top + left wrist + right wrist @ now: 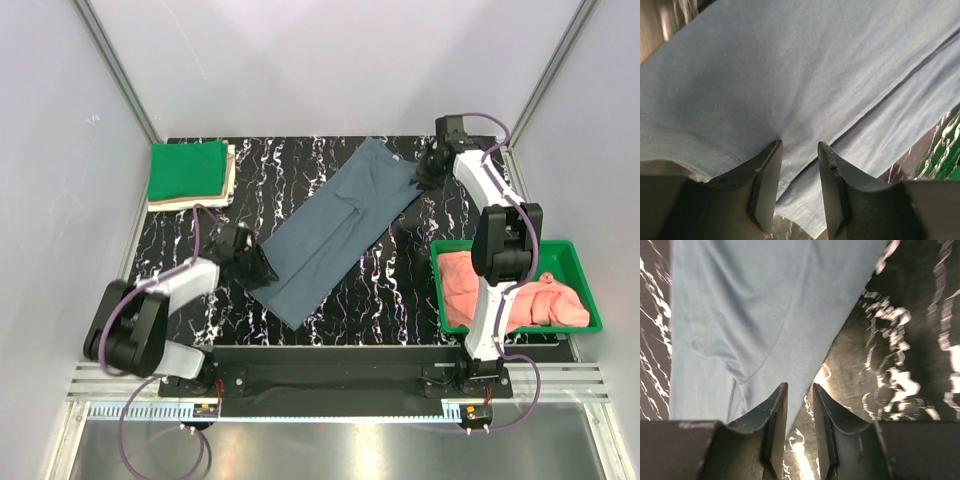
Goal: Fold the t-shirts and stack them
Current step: Fold the tshirt
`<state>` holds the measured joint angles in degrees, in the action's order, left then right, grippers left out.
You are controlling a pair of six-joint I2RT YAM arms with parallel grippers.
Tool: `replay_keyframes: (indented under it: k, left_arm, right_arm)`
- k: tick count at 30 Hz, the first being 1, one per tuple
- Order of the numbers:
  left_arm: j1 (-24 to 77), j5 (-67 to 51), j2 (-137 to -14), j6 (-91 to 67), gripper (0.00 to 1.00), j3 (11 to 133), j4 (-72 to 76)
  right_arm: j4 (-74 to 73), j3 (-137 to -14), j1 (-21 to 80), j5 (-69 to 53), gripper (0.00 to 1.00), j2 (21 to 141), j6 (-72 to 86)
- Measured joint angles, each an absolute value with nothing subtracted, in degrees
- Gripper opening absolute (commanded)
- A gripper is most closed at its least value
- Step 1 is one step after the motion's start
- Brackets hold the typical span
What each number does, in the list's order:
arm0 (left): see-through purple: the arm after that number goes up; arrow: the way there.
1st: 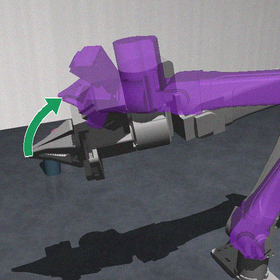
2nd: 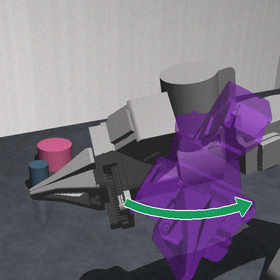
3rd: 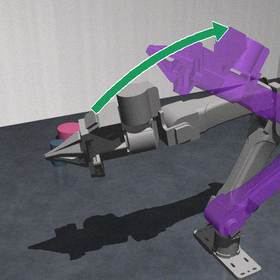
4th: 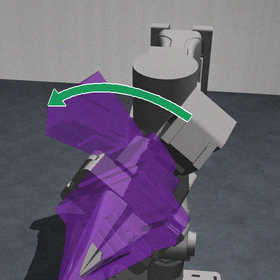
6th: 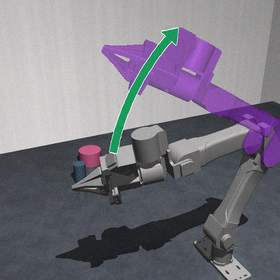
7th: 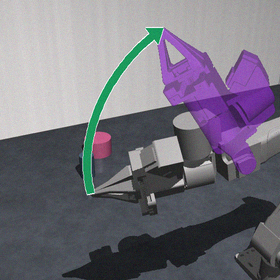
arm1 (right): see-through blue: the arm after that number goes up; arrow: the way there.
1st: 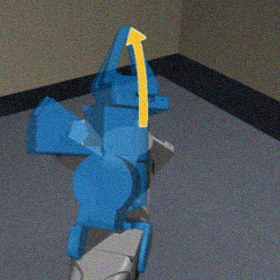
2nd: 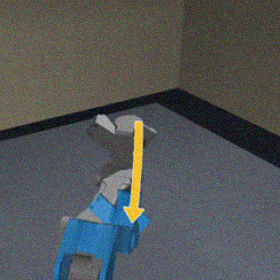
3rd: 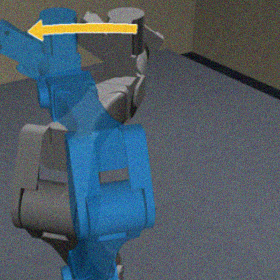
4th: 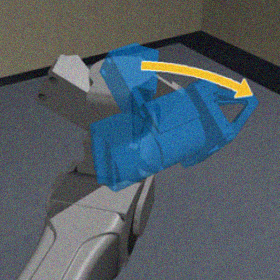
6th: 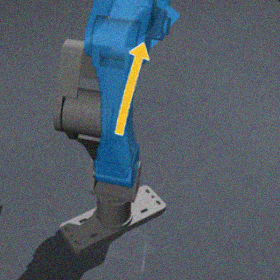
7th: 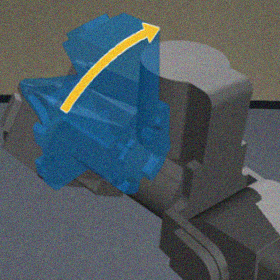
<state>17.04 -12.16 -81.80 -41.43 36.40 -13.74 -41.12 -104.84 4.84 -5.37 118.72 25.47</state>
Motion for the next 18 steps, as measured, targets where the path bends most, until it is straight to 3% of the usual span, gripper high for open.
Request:
replay_keyframes:
  k: [8, 18]
  left_arm:
    - [31.27, -10.81, -66.74, -51.44, 0.46, 29.39, -21.06]
    - [28.1, -8.78, -74.13, -41.25, 0.48, 52.12, -27.27]
  right_arm:
    - [-36.21, -97.45, 7.29, -6.72, 0.35, 120.7, 30.61]
    - [-33.58, -103.59, 7.29, 0.14, 0.3, 130.02, 33.1]
